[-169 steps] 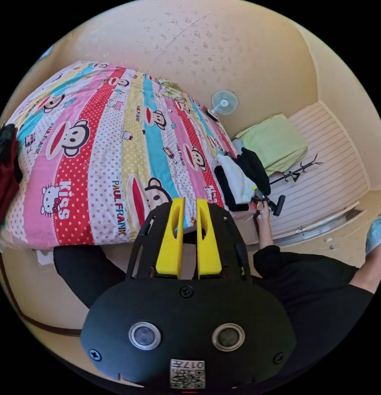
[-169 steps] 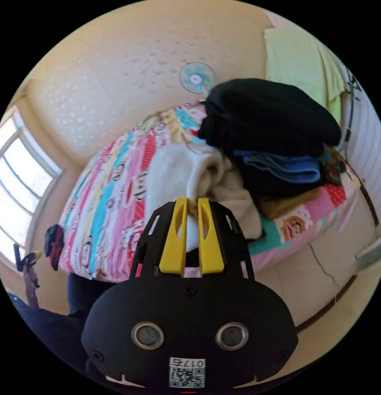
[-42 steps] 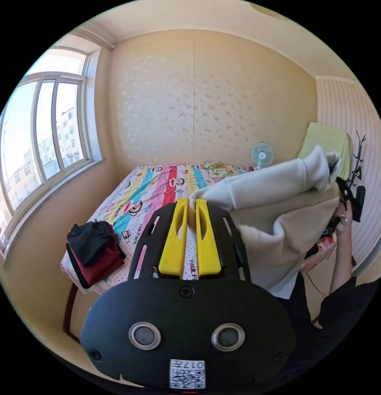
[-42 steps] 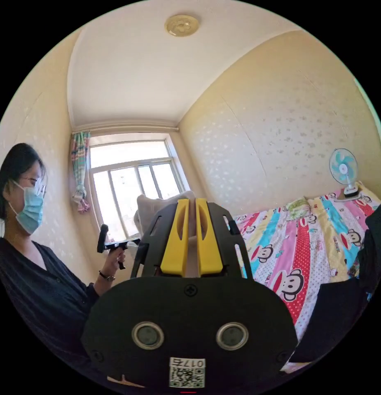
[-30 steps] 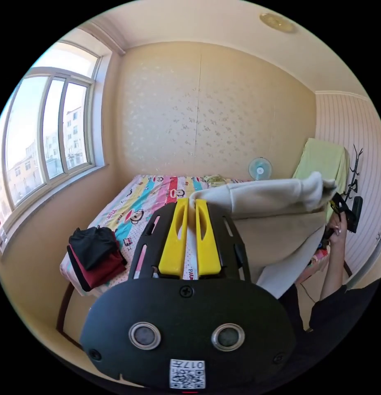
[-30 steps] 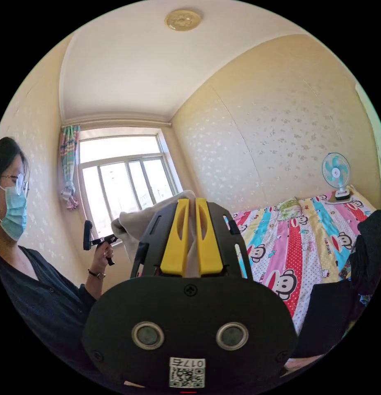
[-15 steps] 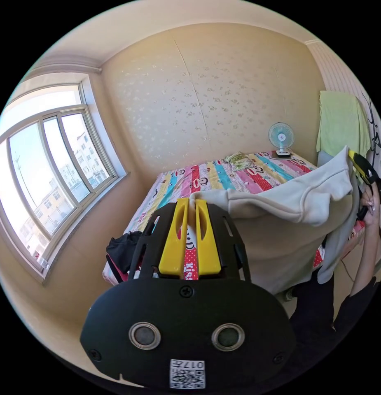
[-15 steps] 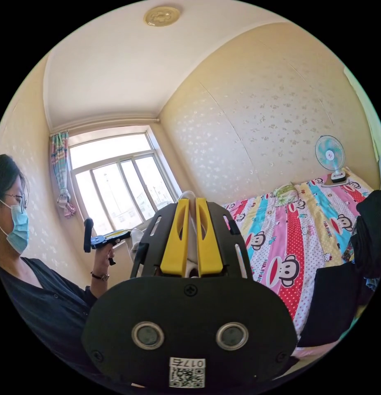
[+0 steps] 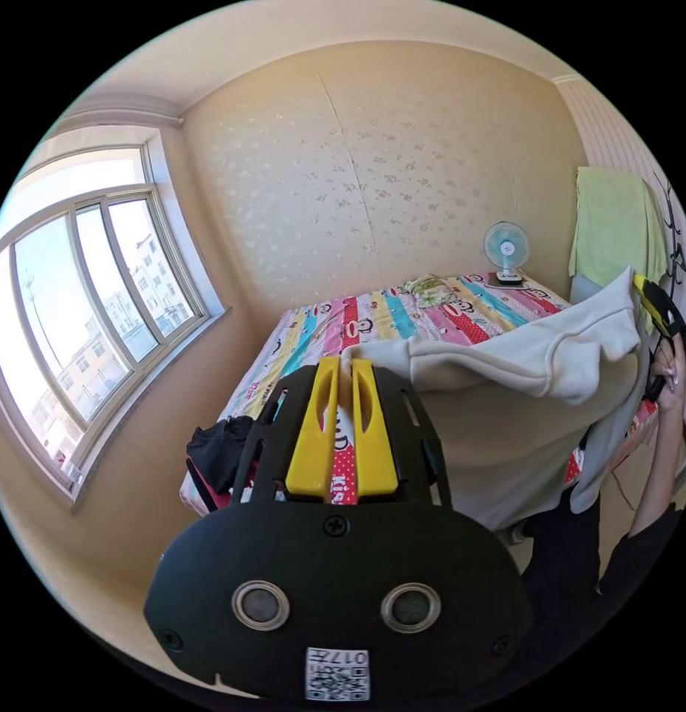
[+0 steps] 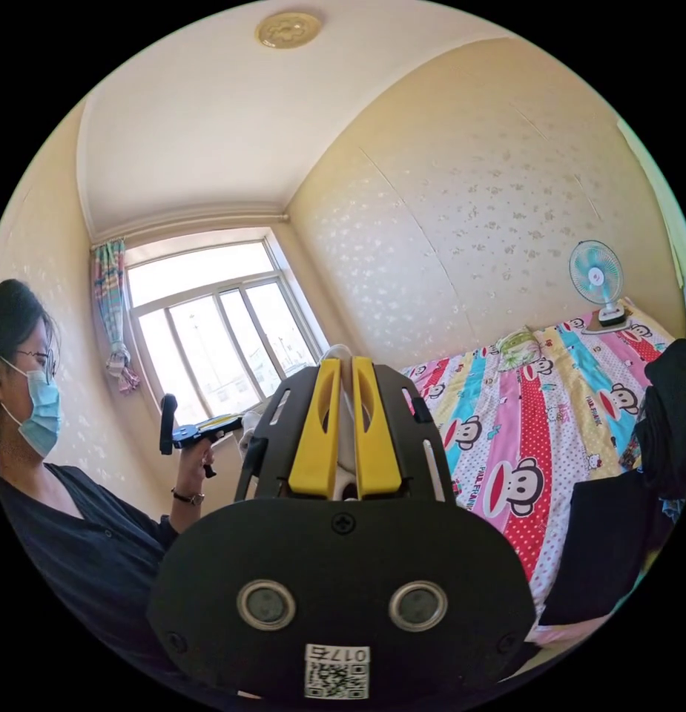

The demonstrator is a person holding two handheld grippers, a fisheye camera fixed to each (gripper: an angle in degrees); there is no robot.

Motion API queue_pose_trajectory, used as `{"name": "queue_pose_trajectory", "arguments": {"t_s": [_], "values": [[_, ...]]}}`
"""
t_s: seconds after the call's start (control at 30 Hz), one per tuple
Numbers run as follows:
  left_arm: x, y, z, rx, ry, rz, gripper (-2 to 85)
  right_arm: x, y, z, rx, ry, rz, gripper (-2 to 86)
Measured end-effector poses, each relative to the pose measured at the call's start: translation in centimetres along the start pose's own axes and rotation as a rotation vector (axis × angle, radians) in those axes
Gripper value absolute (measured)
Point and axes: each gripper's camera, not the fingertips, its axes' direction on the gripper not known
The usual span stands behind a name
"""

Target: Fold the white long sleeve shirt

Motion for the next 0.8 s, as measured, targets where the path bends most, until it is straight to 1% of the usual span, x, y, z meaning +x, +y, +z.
{"name": "queue_pose_trajectory", "arguments": {"t_s": [0.07, 0.1, 0.13, 0.17, 0.2, 0.23, 0.27, 0.3, 0.33, 0.37, 0.4, 0.43, 0.47, 0.5, 0.53, 0.57, 0.6, 0.63, 0.67, 0.7, 0.73, 0.8], "values": [[-1.7, 0.2, -1.0, 0.029, 0.029, -0.017, 1.6, -0.9, -0.1, -0.6, 0.006, -0.040, -0.024, 3.3], [-3.5, 0.4, -2.1, 0.081, 0.098, -0.040, 1.7, -1.6, -0.2, -1.2, 0.020, -0.086, -0.053, 3.2], [-6.2, 0.9, -3.3, 0.165, 0.233, -0.085, 1.9, -2.0, -0.3, -1.7, 0.036, -0.114, -0.074, 3.2], [-7.8, 1.3, -3.9, 0.218, 0.326, -0.122, 2.0, -2.7, -0.3, -2.7, 0.079, -0.180, -0.119, 3.2], [-11.5, 2.2, -4.2, 0.323, 0.541, -0.214, 2.3, -2.8, -0.5, -3.7, 0.127, -0.249, -0.149, 3.2], [-15.1, 3.0, -3.1, 0.399, 0.754, -0.323, 2.4, -2.6, -0.7, -4.0, 0.147, -0.278, -0.154, 3.2], [-16.7, 3.2, -2.0, 0.407, 0.837, -0.375, 2.5, -1.8, -1.2, -4.4, 0.173, -0.296, -0.137, 3.1], [-18.9, 2.3, 0.5, 0.354, 0.930, -0.393, 2.4, -0.6, -2.1, -4.1, 0.156, -0.228, -0.087, 3.0], [-20.0, 0.6, 2.7, 0.243, 0.909, -0.357, 2.3, -0.1, -2.8, -3.5, 0.120, -0.175, -0.059, 2.9], [-20.4, -0.1, 3.6, 0.189, 0.876, -0.367, 2.2, 0.3, -4.0, -2.1, 0.040, -0.099, -0.028, 2.7], [-21.0, -0.8, 3.7, 0.169, 0.840, -0.386, 1.9, -0.3, -4.8, -1.2, 0.004, -0.075, -0.039, 2.6], [-21.3, -1.4, 1.7, 0.250, 0.886, -0.318, 1.7, -1.1, -5.1, -1.1, 0.002, -0.081, -0.064, 2.6], [-21.3, -1.6, 0.5, 0.290, 0.908, -0.275, 1.6, -3.2, -5.4, -1.2, 0.017, -0.103, -0.136, 2.6], [-21.3, -1.5, -2.2, 0.384, 0.905, -0.219, 1.5, -5.5, -5.3, -2.1, 0.064, -0.136, -0.218, 2.6], [-21.5, -0.8, -4.6, 0.478, 0.867, -0.206, 1.6, -6.6, -5.1, -2.9, 0.106, -0.142, -0.251, 2.6], [-21.8, -0.5, -5.4, 0.503, 0.839, -0.216, 1.6, -8.0, -4.5, -4.5, 0.195, -0.121, -0.288, 2.6], [-22.7, 0.1, -6.2, 0.509, 0.767, -0.262, 1.7, -8.7, -4.0, -5.9, 0.269, -0.057, -0.283, 2.6], [-23.8, 0.6, -6.2, 0.493, 0.706, -0.317, 1.7, -8.8, -3.8, -6.4, 0.296, -0.007, -0.264, 2.6], [-24.3, 1.0, -6.1, 0.502, 0.717, -0.331, 1.6, -8.9, -3.5, -6.7, 0.323, 0.083, -0.241, 2.5], [-25.1, 1.8, -6.1, 0.548, 0.788, -0.365, 1.6, -9.1, -3.1, -6.5, 0.321, 0.088, -0.255, 2.5], [-25.4, 2.6, -6.4, 0.563, 0.803, -0.402, 1.6, -9.2, -2.9, -6.3, 0.317, 0.084, -0.252, 2.5], [-25.1, 3.7, -7.8, 0.609, 0.744, -0.418, 1.5, -10.1, -1.5, -6.2, 0.342, 0.122, -0.235, 2.6]]}}
